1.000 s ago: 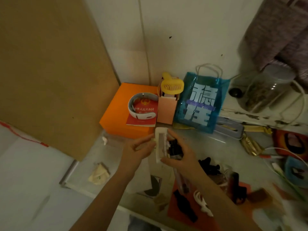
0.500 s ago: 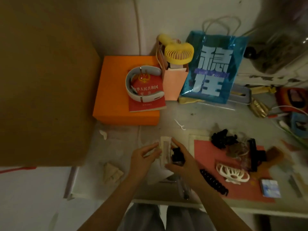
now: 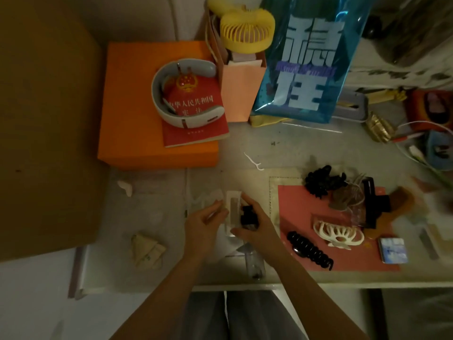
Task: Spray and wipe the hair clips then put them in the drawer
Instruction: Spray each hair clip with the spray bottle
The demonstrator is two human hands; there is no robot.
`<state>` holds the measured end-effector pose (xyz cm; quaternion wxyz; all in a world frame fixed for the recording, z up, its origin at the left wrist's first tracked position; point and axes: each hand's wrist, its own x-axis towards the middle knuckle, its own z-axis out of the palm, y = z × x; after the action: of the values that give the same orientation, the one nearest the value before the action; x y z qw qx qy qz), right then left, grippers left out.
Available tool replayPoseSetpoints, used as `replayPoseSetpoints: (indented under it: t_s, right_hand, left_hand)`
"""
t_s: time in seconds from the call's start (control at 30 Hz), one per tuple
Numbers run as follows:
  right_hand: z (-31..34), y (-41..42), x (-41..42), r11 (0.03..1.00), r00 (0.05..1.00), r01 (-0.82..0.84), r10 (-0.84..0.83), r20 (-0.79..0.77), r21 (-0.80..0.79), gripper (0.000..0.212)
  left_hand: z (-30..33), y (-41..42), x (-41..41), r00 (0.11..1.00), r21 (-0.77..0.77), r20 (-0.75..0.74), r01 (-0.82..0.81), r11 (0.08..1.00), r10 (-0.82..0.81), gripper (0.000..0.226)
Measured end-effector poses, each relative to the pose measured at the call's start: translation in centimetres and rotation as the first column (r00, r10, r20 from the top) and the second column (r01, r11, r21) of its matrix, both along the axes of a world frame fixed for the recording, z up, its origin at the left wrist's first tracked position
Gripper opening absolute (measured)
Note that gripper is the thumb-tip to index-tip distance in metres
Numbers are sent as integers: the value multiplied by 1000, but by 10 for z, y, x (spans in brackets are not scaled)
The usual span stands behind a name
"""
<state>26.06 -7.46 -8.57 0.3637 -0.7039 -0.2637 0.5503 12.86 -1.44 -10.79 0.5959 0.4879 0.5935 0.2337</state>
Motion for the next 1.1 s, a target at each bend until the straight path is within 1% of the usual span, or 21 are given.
replayPoseSetpoints:
  t_s: [0.07,0.17,0.3,0.47,0.6,0.73,0.9,1.0,1.1]
  right_hand:
    - [-6,4,1,1000,1000,-16,16,1,-10,80]
    - [-12,7,2,1000,1000,-17,17,-1,-7,81]
    - [-16,10,2,999,999,-41,41,-14,-31,81]
    - [-18,13,3,998,998,-63,63,-4,-14,77]
    - [-17,16,4,997,997,-82,82,4,-4,77]
    - [-17,16,0,992,991,-121,122,55,-16,79]
    - [-14,11,0,996,995,-84,85,53,-5,77]
    - [-7,7,2,999,998,-36,35,47,25,75]
    - [3,0,7,997,997,16,-21,71,76,75]
  left_hand:
    - [-4,0,1,1000,2,-11,-10,1000,10,26]
    - [-10,1,3,999,-3,-18,-41,999,41,31]
    - [-16,1,4,998,40,-41,-51,998,53,32]
    - [-22,0,3,996,80,-45,-72,994,76,27]
    - [-21,0,6,994,86,-57,-94,992,99,38]
    - [-18,1,5,994,93,-71,-81,992,87,38]
    - [-10,6,-1,992,84,-78,-91,992,98,37]
    - [0,7,-7,993,107,-111,-32,994,44,40]
    - [8,9,-10,994,116,-106,16,993,-3,39]
